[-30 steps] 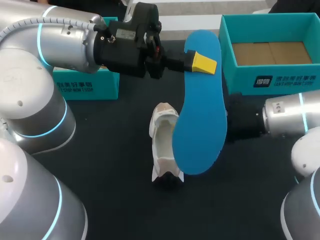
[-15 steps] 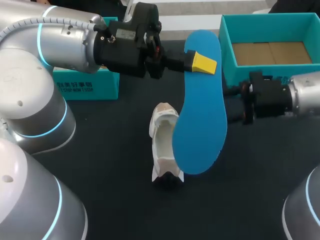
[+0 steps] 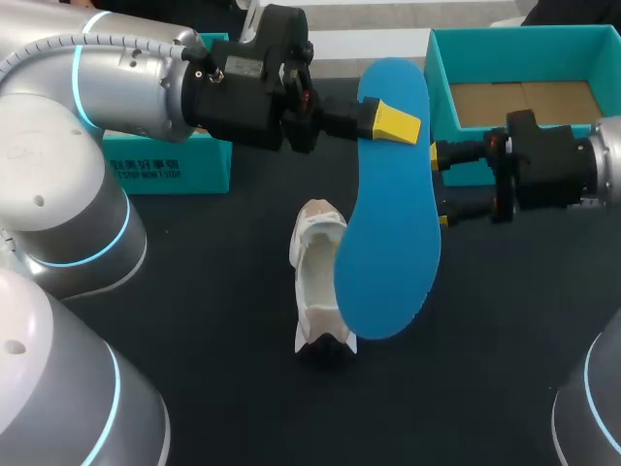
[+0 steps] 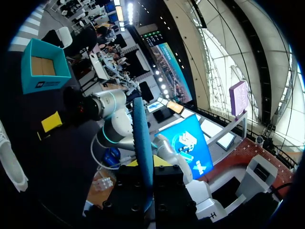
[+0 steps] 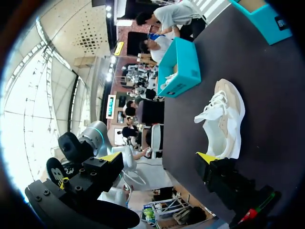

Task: Take the shoe out of the shoebox, open the shoe tongue, remove and reinsert the insole, then place the shoe into the shoebox

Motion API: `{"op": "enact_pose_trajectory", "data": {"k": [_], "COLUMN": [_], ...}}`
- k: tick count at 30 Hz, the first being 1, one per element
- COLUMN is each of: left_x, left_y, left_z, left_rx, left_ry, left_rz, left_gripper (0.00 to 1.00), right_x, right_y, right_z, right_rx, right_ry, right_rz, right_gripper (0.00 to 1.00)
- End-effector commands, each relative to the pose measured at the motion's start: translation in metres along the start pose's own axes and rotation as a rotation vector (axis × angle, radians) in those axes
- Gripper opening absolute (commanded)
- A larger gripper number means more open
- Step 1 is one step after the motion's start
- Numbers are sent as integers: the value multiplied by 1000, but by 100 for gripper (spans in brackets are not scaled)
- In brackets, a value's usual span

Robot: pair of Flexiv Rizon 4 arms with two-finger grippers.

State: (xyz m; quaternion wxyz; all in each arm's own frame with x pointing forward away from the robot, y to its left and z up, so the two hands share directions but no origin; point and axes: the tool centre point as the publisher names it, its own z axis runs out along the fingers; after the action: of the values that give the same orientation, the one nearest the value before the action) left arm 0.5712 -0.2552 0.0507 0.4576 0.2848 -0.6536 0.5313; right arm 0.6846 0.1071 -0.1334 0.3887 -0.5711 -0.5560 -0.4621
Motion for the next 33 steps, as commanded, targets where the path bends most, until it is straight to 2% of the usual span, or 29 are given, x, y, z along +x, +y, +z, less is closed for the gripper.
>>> {"op": "enact_pose_trajectory", "data": {"k": [1, 16, 22, 26, 33], "left_x": [0, 0, 0, 0, 0], "left_y": [1, 1, 1, 1, 1], "left_z": [1, 1, 1, 1, 1], "left_rx": [1, 1, 1, 1, 1], "left_ry": [-1, -1, -1, -1, -1], "left_rz": [-1, -1, -1, -1, -1], "left_gripper": [0, 0, 0, 0, 0], "right_x": [0, 2, 10, 11, 10], "right_y": [-1, -1, 4, 4, 4], "right_z": [0, 2, 11, 10, 10], "right_rx": [-2, -9, 14, 47, 38], "right_ry": [-2, 3, 70, 78, 69], "right_rz": [1, -16, -45, -27, -9], "right_gripper": [100, 100, 100, 100, 100]}}
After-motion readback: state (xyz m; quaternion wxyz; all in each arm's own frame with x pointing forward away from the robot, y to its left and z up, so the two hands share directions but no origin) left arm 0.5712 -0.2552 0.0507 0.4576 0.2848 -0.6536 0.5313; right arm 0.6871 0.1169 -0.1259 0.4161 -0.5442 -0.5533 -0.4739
